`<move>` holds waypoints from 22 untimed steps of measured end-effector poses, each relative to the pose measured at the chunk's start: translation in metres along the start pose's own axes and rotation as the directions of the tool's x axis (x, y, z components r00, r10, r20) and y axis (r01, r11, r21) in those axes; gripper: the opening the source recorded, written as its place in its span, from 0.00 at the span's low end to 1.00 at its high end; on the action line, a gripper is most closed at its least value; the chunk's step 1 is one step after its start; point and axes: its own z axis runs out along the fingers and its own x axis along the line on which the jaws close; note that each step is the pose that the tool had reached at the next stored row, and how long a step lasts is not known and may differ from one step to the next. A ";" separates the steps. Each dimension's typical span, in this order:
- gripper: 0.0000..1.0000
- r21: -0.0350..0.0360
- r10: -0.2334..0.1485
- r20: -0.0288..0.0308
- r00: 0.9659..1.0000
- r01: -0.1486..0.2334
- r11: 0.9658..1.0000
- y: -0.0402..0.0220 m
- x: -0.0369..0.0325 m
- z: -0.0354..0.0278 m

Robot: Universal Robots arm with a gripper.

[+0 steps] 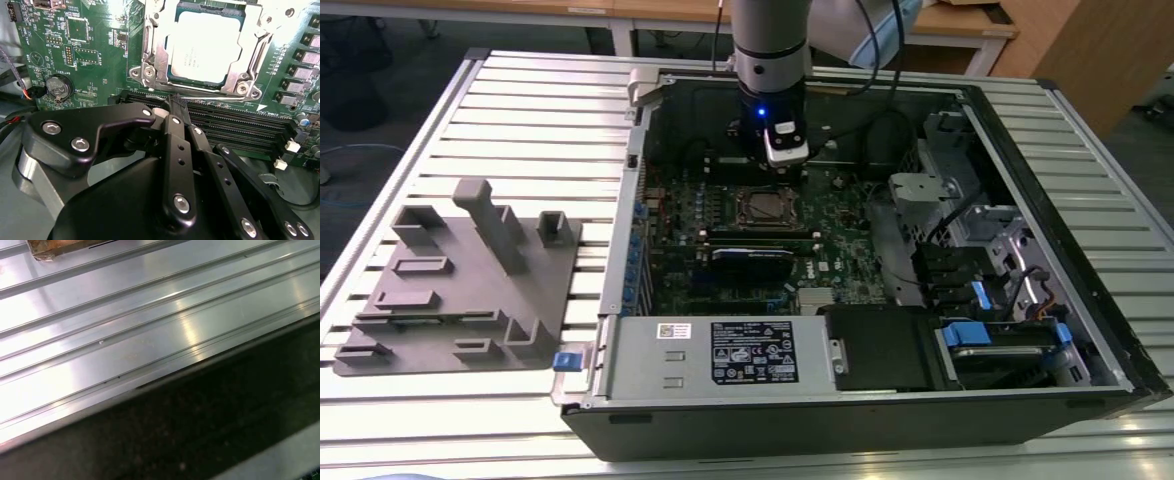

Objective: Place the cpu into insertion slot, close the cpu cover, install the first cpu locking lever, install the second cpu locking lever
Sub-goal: 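Install the first cpu locking lever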

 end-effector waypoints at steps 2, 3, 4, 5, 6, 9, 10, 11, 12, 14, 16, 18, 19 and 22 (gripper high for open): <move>0.11 0.000 0.000 0.000 1.000 0.000 1.000 0.0000 0.0000 0.0001; 0.11 -0.001 0.000 0.002 1.000 0.000 1.000 0.0000 0.0002 0.0004; 0.11 -0.003 0.000 0.007 1.000 0.000 1.000 -0.0001 0.0002 0.0009; 0.11 -0.005 -0.001 0.012 1.000 0.001 1.000 -0.0002 0.0002 0.0015; 0.11 -0.007 -0.001 0.017 1.000 0.001 1.000 -0.0002 0.0003 0.0019; 0.11 -0.009 -0.001 0.020 1.000 0.002 1.000 -0.0002 0.0003 0.0022; 0.11 -0.009 -0.001 0.020 1.000 0.002 1.000 -0.0002 0.0003 0.0022; 0.11 -0.009 -0.001 0.020 1.000 0.002 1.000 -0.0002 0.0003 0.0022; 0.11 -0.009 -0.001 0.020 1.000 0.002 1.000 -0.0002 0.0003 0.0022; 0.11 -0.009 -0.001 0.020 1.000 0.002 1.000 -0.0001 0.0004 0.0022; 0.11 -0.009 -0.001 0.020 1.000 0.002 1.000 0.0002 0.0005 0.0023; 0.11 -0.009 -0.001 0.020 1.000 0.002 1.000 0.0004 0.0006 0.0023; 0.11 -0.009 -0.001 0.020 1.000 0.002 1.000 0.0005 0.0006 0.0023; 0.11 -0.009 -0.001 0.020 1.000 0.002 1.000 0.0005 0.0007 0.0027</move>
